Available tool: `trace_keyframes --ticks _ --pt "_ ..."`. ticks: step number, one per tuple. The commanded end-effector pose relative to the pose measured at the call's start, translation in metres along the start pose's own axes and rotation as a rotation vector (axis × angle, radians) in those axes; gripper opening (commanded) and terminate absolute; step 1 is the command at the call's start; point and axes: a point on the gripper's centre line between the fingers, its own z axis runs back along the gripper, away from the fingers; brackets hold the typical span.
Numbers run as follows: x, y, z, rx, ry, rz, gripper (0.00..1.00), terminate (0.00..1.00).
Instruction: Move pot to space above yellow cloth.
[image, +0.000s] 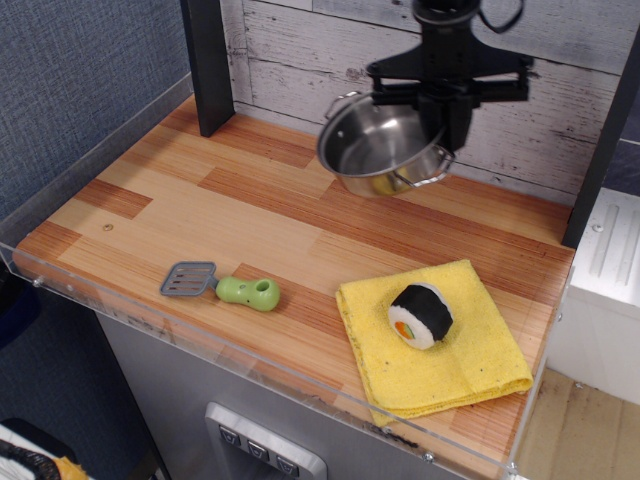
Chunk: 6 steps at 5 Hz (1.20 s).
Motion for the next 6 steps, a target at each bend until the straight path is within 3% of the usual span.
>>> trace_keyframes --ticks 1,5,6 --pt "-0.006 -0.025 -0.003 -0.033 0.018 -0.103 0.0 0.0" --pt "-0.016 -0.033 -0.041 -0.076 0.169 -0.273 0.0 0.0" --pt "-0.018 -0.025 -0.041 -0.064 0.176 -0.223 1.0 0.0"
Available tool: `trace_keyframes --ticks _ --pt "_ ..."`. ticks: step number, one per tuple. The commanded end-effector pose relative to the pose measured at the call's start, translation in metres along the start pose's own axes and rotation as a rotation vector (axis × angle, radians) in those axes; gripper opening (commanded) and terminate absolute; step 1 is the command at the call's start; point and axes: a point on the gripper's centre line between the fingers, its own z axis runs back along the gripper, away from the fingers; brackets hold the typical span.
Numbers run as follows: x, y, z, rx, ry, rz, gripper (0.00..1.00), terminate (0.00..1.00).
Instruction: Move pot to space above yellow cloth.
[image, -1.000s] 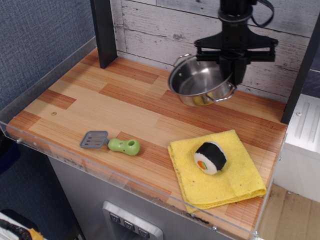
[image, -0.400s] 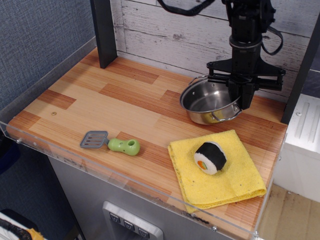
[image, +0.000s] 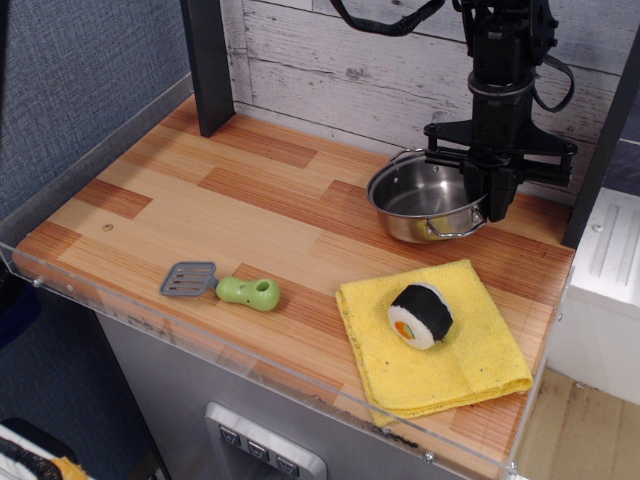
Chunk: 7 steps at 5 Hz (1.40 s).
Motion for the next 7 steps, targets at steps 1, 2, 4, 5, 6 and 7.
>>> trace_keyframes --ticks 1,2,4,5,6,7 --pt "-0.004 0.012 0.013 0.014 -0.023 0.05 1.0 0.0" --pt "-0.005 0.012 0.014 0.024 -0.026 0.048 1.0 0.0" --pt "-0.004 0.011 0.022 -0.027 -0.001 0.06 1.0 0.0" --pt "0.0 0.007 0.043 -0.083 -0.033 0.018 1.0 0.0" --pt "-0.001 0.004 0.069 -0.078 -0.066 0.011 1.0 0.0" --pt "-0.009 0.008 0.089 -0.064 -0.089 0.023 1.0 0.0"
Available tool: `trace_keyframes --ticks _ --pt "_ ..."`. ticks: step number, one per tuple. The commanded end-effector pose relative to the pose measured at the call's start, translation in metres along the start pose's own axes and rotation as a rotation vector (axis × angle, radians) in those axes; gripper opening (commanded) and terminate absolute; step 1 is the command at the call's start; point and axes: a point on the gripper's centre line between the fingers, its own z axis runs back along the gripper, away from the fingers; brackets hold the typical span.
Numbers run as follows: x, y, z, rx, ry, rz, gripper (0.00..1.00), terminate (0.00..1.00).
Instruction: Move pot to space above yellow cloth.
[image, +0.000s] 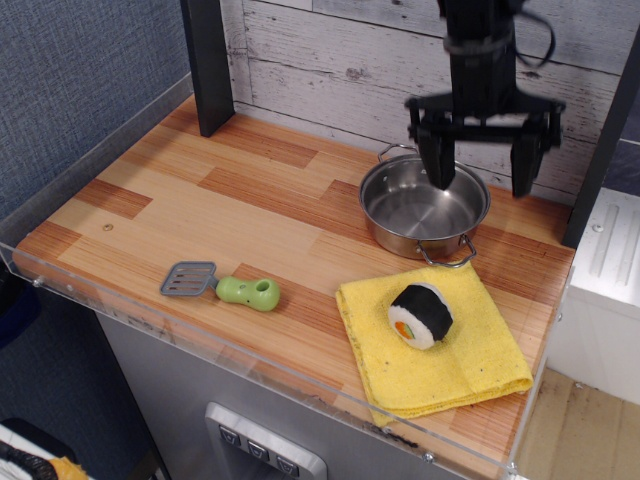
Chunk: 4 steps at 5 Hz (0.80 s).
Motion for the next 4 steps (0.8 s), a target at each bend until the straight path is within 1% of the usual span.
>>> trace_keyframes --ticks 1,2,4 --pt "-0.0117 -0.0009 0.0676 0.018 -0.143 -0.021 1.0 0.0" --pt "-0.0187 -0.0001 0.0767 0.04 -0.161 0.014 1.0 0.0" --pt "-0.0187 -0.0001 0.0767 0.04 -0.161 0.014 1.0 0.0"
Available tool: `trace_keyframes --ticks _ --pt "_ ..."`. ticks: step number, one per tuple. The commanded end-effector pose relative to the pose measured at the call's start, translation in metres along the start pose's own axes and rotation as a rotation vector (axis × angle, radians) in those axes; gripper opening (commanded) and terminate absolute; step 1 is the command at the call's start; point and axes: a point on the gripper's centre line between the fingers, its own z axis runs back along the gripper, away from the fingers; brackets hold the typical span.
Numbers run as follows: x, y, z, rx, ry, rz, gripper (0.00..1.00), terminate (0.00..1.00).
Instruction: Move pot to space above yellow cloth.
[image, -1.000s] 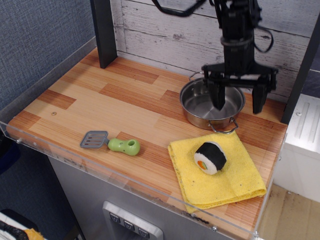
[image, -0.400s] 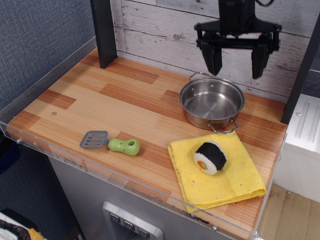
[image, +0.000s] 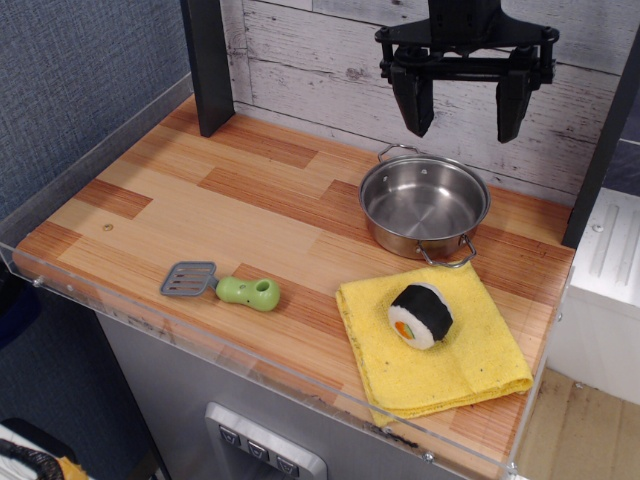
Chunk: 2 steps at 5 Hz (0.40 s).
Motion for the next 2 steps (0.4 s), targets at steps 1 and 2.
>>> trace_keyframes --ticks 1,2 --pt "-0.0006 -0.0027 0.0236 -0.008 -0.058 -0.011 1.0 0.0" --pt "-0.0006 -0.0027 0.0236 -0.008 -0.058 -0.011 1.0 1.0"
